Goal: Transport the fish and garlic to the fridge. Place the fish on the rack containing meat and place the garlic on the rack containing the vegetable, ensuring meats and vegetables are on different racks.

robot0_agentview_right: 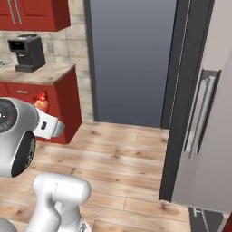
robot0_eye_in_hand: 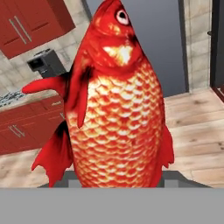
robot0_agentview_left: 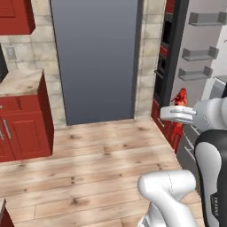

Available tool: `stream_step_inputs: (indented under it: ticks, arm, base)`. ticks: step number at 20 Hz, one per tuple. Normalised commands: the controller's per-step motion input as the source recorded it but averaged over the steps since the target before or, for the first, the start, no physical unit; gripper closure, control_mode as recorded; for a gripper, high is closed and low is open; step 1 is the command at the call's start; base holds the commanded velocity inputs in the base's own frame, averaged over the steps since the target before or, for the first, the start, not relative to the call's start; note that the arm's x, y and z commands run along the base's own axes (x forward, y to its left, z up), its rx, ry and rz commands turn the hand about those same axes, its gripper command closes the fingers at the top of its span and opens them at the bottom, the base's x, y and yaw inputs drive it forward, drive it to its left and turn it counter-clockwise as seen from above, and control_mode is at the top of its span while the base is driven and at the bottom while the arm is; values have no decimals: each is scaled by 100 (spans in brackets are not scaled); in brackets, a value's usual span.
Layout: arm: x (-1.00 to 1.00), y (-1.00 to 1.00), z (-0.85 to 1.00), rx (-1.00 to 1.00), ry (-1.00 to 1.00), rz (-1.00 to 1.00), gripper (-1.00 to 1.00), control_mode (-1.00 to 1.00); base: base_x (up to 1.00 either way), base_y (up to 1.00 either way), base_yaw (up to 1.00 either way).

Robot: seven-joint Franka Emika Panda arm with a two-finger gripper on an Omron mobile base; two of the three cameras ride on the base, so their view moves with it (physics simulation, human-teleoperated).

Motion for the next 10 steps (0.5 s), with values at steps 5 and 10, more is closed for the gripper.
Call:
stream_step_inputs:
  ticks: [5, 10]
  arm:
    - [0, 0, 0, 0, 0, 0, 100, 100]
    - [0, 0, 0, 0, 0, 0, 100, 100]
  base:
    - [100, 12, -32]
    - [100, 41, -54]
